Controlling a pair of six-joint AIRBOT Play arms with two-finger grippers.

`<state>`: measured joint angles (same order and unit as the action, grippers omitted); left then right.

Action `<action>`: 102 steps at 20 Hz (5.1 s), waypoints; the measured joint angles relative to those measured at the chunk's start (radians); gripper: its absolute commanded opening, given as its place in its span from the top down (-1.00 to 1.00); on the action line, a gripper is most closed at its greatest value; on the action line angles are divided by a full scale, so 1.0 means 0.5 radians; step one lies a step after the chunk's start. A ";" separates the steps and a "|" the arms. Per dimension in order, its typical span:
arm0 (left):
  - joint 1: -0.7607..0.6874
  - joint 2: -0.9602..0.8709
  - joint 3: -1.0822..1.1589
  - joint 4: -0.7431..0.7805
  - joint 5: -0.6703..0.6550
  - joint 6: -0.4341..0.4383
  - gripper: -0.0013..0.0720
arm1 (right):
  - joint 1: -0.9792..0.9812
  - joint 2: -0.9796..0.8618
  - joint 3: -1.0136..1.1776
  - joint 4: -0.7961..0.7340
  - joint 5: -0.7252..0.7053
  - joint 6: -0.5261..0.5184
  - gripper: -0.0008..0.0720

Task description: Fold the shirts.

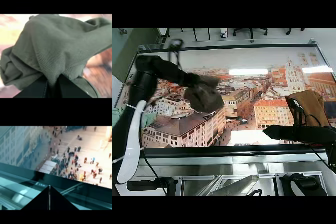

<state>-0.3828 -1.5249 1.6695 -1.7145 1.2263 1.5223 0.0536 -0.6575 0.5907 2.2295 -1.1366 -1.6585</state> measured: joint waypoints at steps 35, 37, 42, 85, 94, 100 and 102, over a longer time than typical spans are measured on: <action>0.411 -0.272 -1.022 -1.279 -0.373 0.632 0.78 | 0.282 -1.826 0.745 0.280 0.514 -0.043 0.01; 0.381 -0.297 -0.992 -1.279 -0.374 0.638 0.91 | 0.308 -1.893 0.797 0.282 0.517 -0.047 0.86; 0.360 -0.240 -0.955 -1.280 -0.371 0.639 0.91 | 0.338 -1.906 0.923 0.303 0.423 -0.159 0.93; 0.503 0.031 -1.001 -1.157 0.060 0.359 -0.87 | -0.119 -1.412 0.925 0.075 0.190 -0.412 0.93; 0.278 -0.141 -1.236 -1.175 -0.450 0.367 -0.32 | -0.150 -1.404 0.928 0.090 0.175 -0.439 0.93; 0.261 -0.307 -1.134 -1.180 -0.504 0.367 0.91 | -0.150 -1.404 0.928 0.100 0.145 -0.443 0.93; 0.283 -0.288 -1.125 -1.157 -0.523 0.368 0.91 | -0.150 -1.395 0.928 0.154 0.138 -0.455 0.93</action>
<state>-0.2413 -1.6691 1.1069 -2.2929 0.9646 1.7061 -0.0216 -1.3548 1.0546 2.3066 -1.0676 -1.8862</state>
